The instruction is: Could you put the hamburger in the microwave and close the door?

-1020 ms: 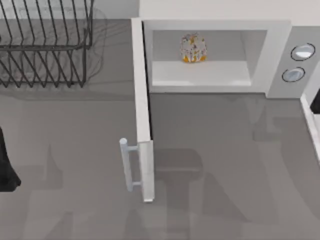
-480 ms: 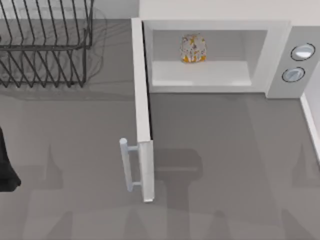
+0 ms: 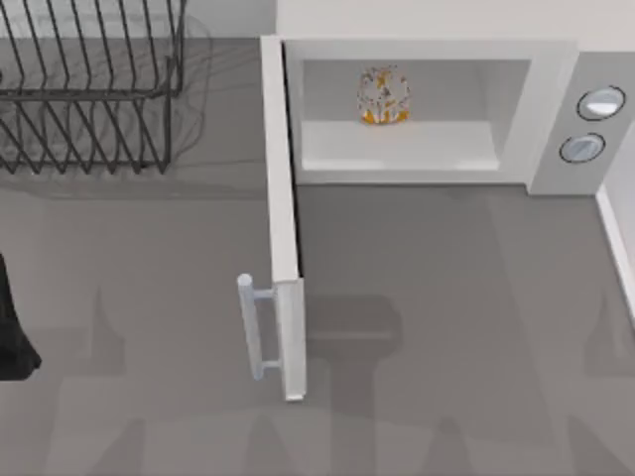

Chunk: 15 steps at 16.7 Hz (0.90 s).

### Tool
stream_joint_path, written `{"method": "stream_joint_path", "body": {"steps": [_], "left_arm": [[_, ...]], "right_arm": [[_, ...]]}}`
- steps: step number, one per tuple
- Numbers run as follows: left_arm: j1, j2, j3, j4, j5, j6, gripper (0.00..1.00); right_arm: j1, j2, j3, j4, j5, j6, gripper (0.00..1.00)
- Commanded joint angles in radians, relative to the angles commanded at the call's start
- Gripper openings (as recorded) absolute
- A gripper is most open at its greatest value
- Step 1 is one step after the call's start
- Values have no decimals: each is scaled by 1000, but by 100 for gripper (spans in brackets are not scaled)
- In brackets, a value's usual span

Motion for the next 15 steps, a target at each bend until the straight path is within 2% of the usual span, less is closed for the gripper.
{"method": "stream_joint_path", "body": {"steps": [12,15], "left_arm": [[0,0,0,0,0,0,2],[0,0,0,0,0,0,0]], "right_arm": [[0,0,0,0,0,0,100],[0,0,0,0,0,0,100]]}}
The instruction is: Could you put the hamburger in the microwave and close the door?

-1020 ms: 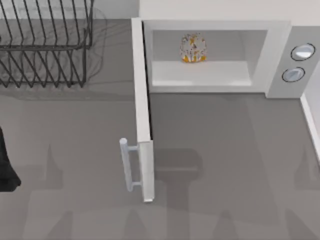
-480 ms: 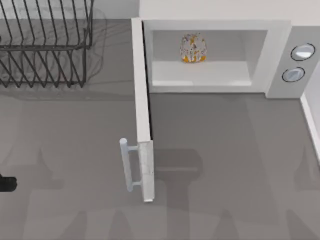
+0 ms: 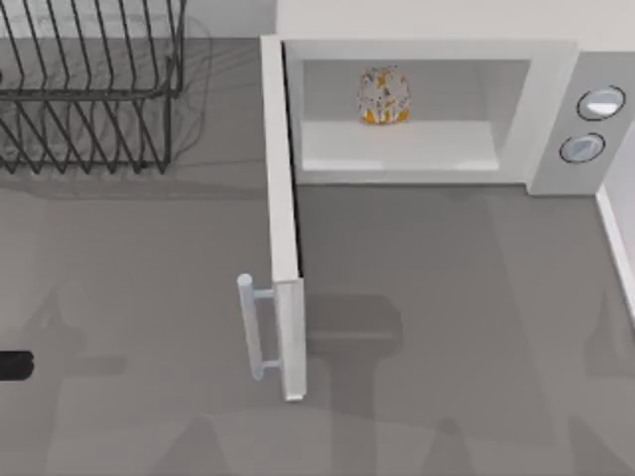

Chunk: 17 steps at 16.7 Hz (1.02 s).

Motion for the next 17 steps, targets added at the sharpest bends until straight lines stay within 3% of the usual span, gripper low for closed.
{"method": "stream_joint_path", "body": {"steps": [8,17], "left_arm": [[-16,-8,-3,-5,-16,0,0],[-354,-127,-44,-86,-354,-2,0]], "right_arm": [[0,0,0,0,0,0,100],[0,0,0,0,0,0,100]]}}
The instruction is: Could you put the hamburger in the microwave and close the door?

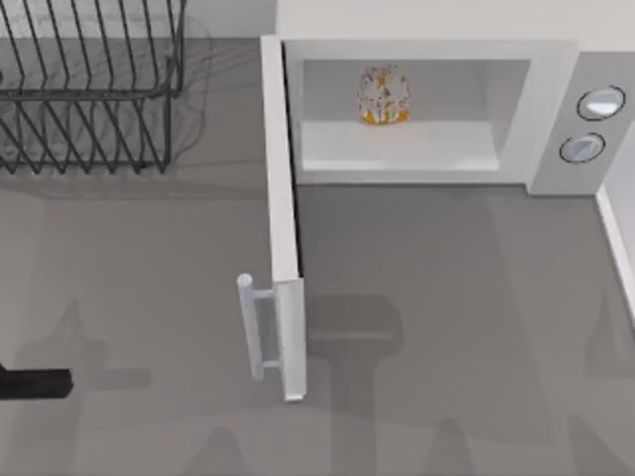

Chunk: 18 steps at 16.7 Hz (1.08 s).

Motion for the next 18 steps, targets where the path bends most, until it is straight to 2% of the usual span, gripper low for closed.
{"method": "stream_joint_path", "body": {"steps": [2,6,8,13,18], "left_arm": [[-23,-10,-2,-5,-23,0,0],[-17,-8,16,0,-16,-1,0],[17,25,29,20,22,-1,0],[185,158,82,98,187,-2,0],[203,175,87,109,205,-2,0]], "right_arm": [[0,0,0,0,0,0,100],[0,0,0,0,0,0,100],[0,0,0,0,0,0,100],[0,0,0,0,0,0,100],[0,0,0,0,0,0,100]]}}
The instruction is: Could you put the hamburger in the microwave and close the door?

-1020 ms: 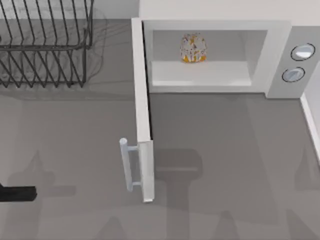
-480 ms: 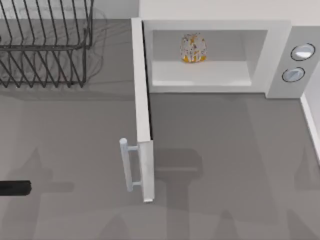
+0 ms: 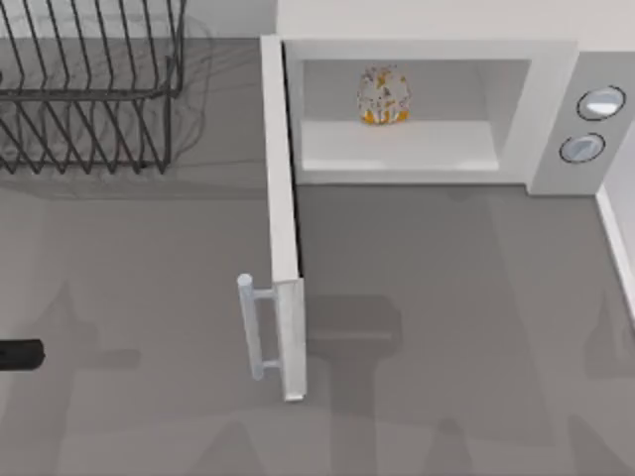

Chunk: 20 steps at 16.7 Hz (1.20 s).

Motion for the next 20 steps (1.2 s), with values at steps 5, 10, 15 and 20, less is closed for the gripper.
{"method": "stream_joint_path", "body": {"steps": [5,10,15,20], "left_arm": [[35,97,-22,118,37,0,0],[92,192,-50,242,92,1,0],[76,202,-34,227,82,-7,0],[-79,422,172,29,-17,-127,0]], "right_arm": [[0,0,0,0,0,0,100],[0,0,0,0,0,0,100],[0,0,0,0,0,0,100],[0,0,0,0,0,0,100]]}}
